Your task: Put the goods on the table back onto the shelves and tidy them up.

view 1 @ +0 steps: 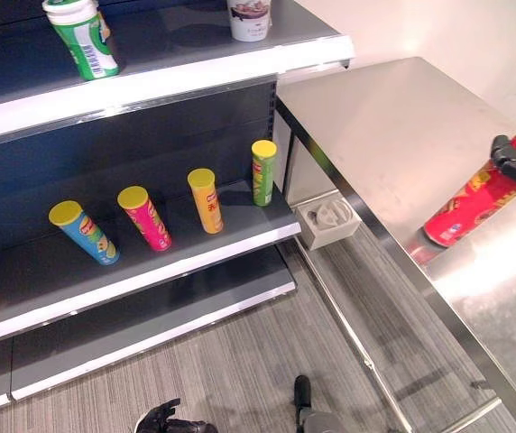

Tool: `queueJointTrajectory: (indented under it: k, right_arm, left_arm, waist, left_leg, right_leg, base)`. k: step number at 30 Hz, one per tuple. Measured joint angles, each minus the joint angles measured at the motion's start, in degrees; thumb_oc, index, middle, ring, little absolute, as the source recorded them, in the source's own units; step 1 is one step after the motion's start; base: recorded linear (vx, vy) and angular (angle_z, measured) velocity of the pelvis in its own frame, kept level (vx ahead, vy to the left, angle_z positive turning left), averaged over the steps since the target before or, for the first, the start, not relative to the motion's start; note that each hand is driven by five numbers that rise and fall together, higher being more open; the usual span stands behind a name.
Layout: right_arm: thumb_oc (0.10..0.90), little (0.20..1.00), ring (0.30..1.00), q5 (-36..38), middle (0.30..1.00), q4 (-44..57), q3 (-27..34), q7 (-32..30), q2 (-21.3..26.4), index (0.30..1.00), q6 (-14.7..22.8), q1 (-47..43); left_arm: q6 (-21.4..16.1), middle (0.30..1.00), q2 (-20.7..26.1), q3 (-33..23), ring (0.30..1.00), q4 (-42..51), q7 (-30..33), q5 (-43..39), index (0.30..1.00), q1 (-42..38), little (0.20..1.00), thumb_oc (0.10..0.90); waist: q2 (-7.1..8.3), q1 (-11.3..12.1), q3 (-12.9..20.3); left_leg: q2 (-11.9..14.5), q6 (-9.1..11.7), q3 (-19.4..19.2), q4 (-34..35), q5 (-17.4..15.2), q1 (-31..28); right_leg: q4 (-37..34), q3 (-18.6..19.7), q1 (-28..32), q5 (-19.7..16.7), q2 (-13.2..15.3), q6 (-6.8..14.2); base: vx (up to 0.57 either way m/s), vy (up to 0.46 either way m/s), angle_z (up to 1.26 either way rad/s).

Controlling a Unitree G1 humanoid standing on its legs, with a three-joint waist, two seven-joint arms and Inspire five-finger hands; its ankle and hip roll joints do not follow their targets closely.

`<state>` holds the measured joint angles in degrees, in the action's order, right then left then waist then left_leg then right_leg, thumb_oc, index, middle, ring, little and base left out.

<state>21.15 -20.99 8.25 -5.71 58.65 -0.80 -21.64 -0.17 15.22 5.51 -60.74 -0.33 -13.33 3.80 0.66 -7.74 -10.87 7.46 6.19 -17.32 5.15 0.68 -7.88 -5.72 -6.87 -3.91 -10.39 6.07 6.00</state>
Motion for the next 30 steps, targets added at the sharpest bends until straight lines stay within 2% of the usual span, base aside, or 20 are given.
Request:
queueJointTrajectory:
  k: [1, 2, 3, 5, 10, 14, 17, 19, 23, 29, 30]
  right_arm:
    - [0.400, 0.300, 0.300, -0.6, 0.300, 7.2, 4.5, -1.4, -5.5, 0.300, 0.2, 2.8]
    - [0.400, 0.300, 0.300, -0.7, 0.300, 19.5, 10.1, -2.1, -13.3, 0.300, 0.9, 8.2]
    - [0.400, 0.300, 0.300, -0.6, 0.300, 26.6, 9.9, -2.3, -16.3, 0.300, 3.6, 11.5]
    - [0.400, 0.300, 0.300, -0.7, 0.300, 30.7, 6.0, -1.3, -13.9, 0.300, 7.3, 12.9]
    - [0.400, 0.300, 0.300, -0.7, 0.300, 30.7, 5.5, -0.7, -13.9, 0.300, 8.5, 12.8]
    - [0.400, 0.300, 0.300, -0.5, 0.300, 31.1, 5.5, -0.5, -14.0, 0.300, 9.8, 12.8]
    - [0.400, 0.300, 0.300, 0.5, 0.300, 31.2, 4.9, 1.1, -14.0, 0.300, 10.2, 12.7]
    - [0.400, 0.300, 0.300, 2.2, 0.300, 31.3, 1.0, 2.8, -14.0, 0.300, 10.3, 11.5]
    - [0.400, 0.300, 0.300, 2.2, 0.300, 31.9, -3.5, 4.9, -14.0, 0.300, 10.3, 9.4]
    - [0.400, 0.300, 0.300, 2.2, 0.300, 35.3, -3.8, 7.0, -12.4, 0.300, 10.3, 9.2]
    - [0.400, 0.300, 0.300, 2.2, 0.300, 35.4, -3.6, 7.1, -11.6, 0.300, 10.3, 9.1]
  left_arm:
    - [0.2, 0.900, 0.0, 0.0, 0.900, 0.0, 0.0, 0.0, 0.900, 0.3, 0.900, 0.800]
    - [1.0, 0.900, -0.3, 0.0, 0.900, 0.5, -0.2, 0.0, 0.900, 0.3, 0.900, 0.800]
    - [0.9, 0.900, -0.7, 0.0, 0.900, 1.4, -0.1, 0.0, 0.900, 1.0, 0.900, 0.800]
    - [0.3, 0.900, -1.1, -0.2, 0.900, 3.0, 0.0, 0.0, 0.900, 0.2, 0.900, 0.800]
    - [-0.8, 0.900, -1.2, -1.5, 0.900, 2.6, 0.1, 0.0, 0.900, -0.3, 0.900, 0.800]
    - [-0.6, 0.900, -2.3, -1.2, 0.900, 0.3, 0.2, 0.0, 0.900, 1.0, 0.900, 0.800]
    - [-0.6, 0.900, -3.4, -1.2, 0.900, 0.0, 0.2, 0.1, 0.900, 2.4, 0.900, 0.800]
    - [-0.7, 0.900, -3.4, -1.2, 0.900, 0.2, 1.1, 0.1, 0.900, 2.7, 0.900, 0.800]
    - [-0.8, 0.900, -3.5, -1.1, 0.900, 1.3, 1.1, 0.1, 0.900, 2.2, 0.900, 0.800]
    - [-0.9, 0.900, -3.6, -1.1, 0.900, 3.5, 1.0, 1.3, 0.900, 4.3, 0.900, 0.800]
    - [-0.9, 0.900, -3.7, -1.0, 0.900, 3.5, 1.0, 1.6, 0.900, 3.8, 0.900, 0.800]
  waist:
    - [-0.10, -0.5, 0.1]
    - [-0.56, -0.6, 0.1]
    - [-1.35, -1.1, 0.6]
    - [-1.95, -2.4, 1.0]
    - [-0.55, -1.9, 3.5]
    - [-1.12, -1.6, 4.0]
    - [-2.01, -0.3, 4.4]
    - [-2.68, 2.1, 4.1]
    - [-3.76, 5.1, 3.2]
    - [-4.47, 7.0, 2.0]
    - [-4.26, 6.7, 1.5]
  left_leg:
    - [0.1, 0.0, -0.5, 0.0, 0.0, -0.5]
    - [0.3, 0.0, -1.1, 0.0, -0.1, -0.9]
    - [0.6, 0.0, -1.2, 0.1, -0.3, -1.0]
    - [0.1, -0.2, -1.1, 0.2, -0.7, -1.6]
    - [0.5, -0.5, -0.9, 0.3, -1.0, -1.5]
    - [0.8, 0.2, -0.2, 0.0, -0.4, -1.4]
    - [0.9, 0.2, 1.3, 0.0, -0.1, -0.9]
    - [1.1, 0.2, 3.8, 0.0, 0.5, 0.1]
    - [1.6, 0.0, 6.3, 0.1, 0.6, 0.9]
    - [2.5, 0.9, 10.2, 0.0, 1.6, 1.3]
    - [2.6, 1.0, 11.4, 0.0, 1.7, 0.9]
  right_leg:
    - [0.0, 0.4, 0.2, 0.0, -0.2, 0.0]
    - [-0.1, 1.0, 0.3, 0.0, -0.3, -0.1]
    - [-0.1, 1.1, 0.3, 0.0, -0.2, -0.1]
    - [-0.1, 1.0, 1.3, 0.1, 0.2, 0.0]
    - [-0.1, 0.8, 1.3, 1.0, 0.2, -0.1]
    - [-0.1, 0.2, 1.4, 0.8, 0.1, -0.1]
    - [-0.1, -0.9, 1.6, 0.4, 0.2, -0.6]
    - [-0.1, -3.5, 2.4, 0.7, 0.4, -0.6]
    - [-0.1, -5.9, 3.5, 1.7, 0.3, -0.3]
    - [-0.1, -9.7, 5.6, 2.6, -0.2, -0.6]
    - [-0.1, -10.8, 6.1, 2.9, -0.2, -0.6]
  base:
    - [0.02, 0.030, -0.24]
    - [0.00, 0.004, -0.27]
    - [0.00, -0.002, -0.24]
    - [-0.01, -0.003, -0.02]
    - [-0.01, -0.010, 0.04]
    - [-0.01, -0.018, 0.08]
    - [-0.06, -0.038, 0.23]
    - [-0.05, -0.074, 0.51]
    - [0.00, -0.071, 0.36]
    - [0.00, -0.074, 0.34]
    - [0.00, -0.004, 0.35]
